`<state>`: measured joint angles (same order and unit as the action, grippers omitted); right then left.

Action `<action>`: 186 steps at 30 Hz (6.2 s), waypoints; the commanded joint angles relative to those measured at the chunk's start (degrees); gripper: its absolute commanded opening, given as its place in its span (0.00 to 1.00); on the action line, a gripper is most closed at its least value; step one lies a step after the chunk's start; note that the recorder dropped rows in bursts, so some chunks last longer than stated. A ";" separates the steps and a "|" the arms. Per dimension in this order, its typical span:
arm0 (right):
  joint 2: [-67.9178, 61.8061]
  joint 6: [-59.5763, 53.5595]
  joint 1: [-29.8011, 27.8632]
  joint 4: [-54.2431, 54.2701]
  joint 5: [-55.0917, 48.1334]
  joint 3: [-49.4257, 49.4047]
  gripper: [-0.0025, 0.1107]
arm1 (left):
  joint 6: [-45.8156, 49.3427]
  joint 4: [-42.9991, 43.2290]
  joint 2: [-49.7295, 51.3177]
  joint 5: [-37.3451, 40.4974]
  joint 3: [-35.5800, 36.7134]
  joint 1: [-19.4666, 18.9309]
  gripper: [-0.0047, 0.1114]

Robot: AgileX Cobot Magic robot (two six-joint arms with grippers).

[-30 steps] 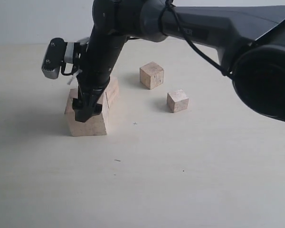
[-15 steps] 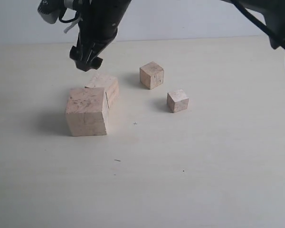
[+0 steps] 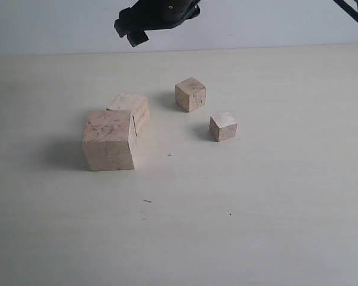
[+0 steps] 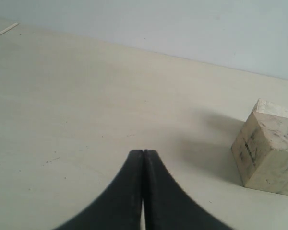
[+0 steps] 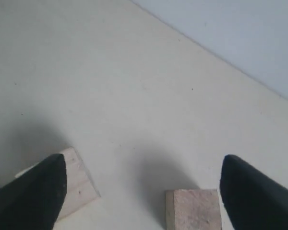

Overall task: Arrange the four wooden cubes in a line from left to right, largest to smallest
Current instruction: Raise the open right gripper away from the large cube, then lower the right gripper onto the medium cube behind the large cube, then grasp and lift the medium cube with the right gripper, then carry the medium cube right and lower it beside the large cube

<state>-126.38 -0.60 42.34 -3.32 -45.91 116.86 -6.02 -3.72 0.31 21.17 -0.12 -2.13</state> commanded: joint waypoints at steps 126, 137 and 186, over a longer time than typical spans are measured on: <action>-14.18 59.08 6.30 -3.15 11.78 0.15 0.02 | -0.08 0.11 -0.31 -0.32 0.12 0.18 0.04; -8.52 54.33 6.30 -11.10 16.45 0.15 0.02 | -0.08 0.11 -0.31 -0.32 0.12 0.18 0.04; 3.69 -76.92 -6.62 31.74 -24.05 -14.82 0.02 | -0.08 0.11 -0.31 -0.32 0.12 0.18 0.04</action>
<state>-122.77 -74.89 35.68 25.31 -70.21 102.88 -6.02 -3.72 0.31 21.17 -0.12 -2.13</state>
